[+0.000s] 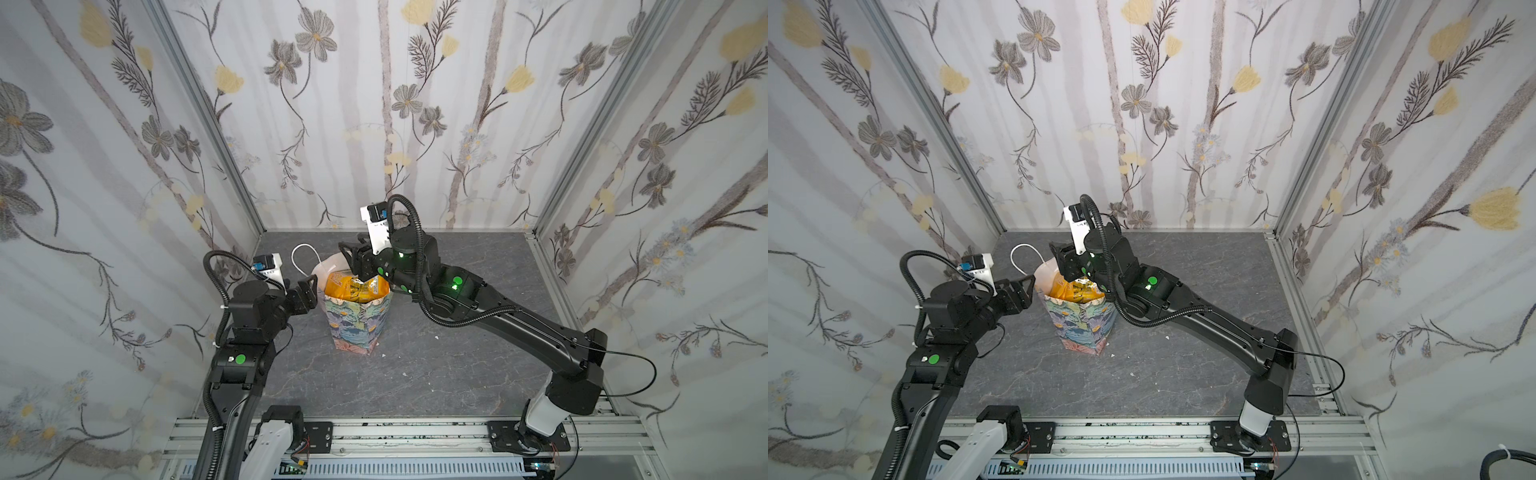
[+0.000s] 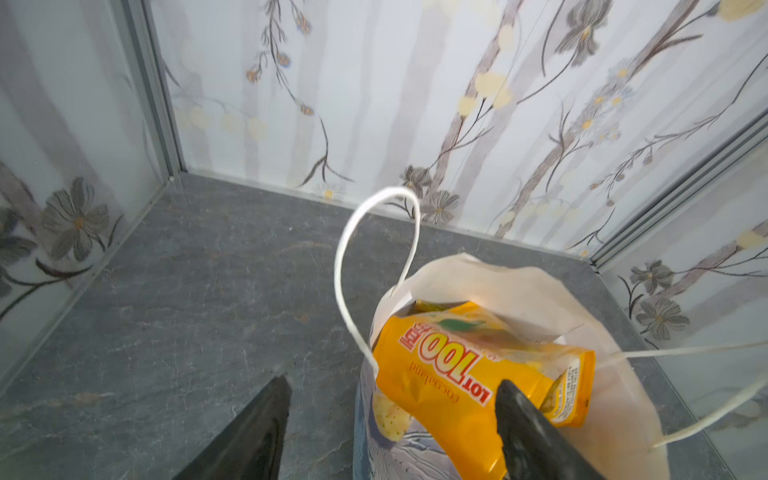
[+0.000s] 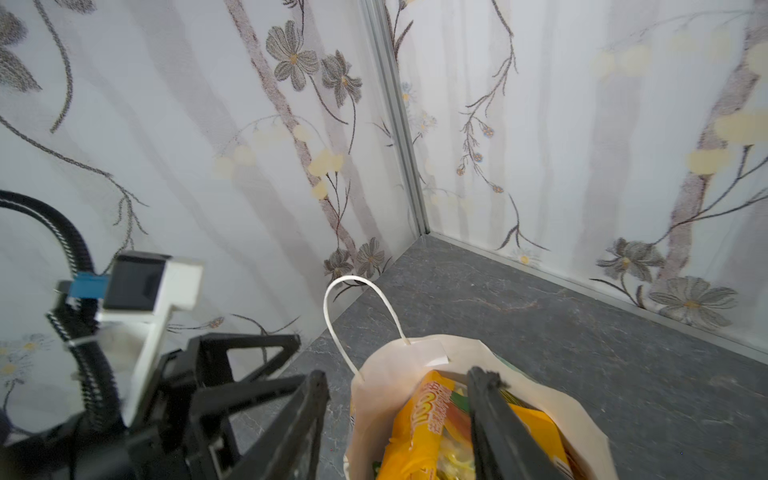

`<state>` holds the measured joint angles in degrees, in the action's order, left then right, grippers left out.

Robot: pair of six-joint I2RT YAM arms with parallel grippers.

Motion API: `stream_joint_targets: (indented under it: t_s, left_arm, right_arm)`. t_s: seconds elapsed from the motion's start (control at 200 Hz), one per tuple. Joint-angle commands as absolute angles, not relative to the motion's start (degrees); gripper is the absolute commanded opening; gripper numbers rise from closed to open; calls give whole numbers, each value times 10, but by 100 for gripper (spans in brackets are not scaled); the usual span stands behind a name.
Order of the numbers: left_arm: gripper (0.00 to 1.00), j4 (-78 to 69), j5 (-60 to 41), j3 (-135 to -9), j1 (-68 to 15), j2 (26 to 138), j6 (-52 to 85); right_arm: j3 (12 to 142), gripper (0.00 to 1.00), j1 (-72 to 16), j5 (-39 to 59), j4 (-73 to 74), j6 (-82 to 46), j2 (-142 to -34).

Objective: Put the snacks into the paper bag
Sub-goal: 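Push the yellow packet down with the left gripper while the right holds the bag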

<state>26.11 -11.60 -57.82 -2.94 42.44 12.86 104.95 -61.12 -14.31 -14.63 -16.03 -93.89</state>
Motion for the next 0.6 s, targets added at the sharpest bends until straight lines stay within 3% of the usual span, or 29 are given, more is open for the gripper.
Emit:
stream_joint_targets:
  t_s: [0.0,0.21,0.415,0.594]
  left_arm:
    - [77,332,-134,-646,-29,440,100]
    - [74,419,-245,-762,-68,516,69]
    - [76,410,-125,-768,-232,568,73]
    - [75,398,-77,-775,-287,628,77]
  right_arm:
    - [1016,58,-611,-194,-208,-138,-881]
    - [851,62,-596,-209,-200,-165,-784]
    - [754,64,-594,-176,-120,-203,-784]
    - [746,57,-589,-171,-71,-201,-804]
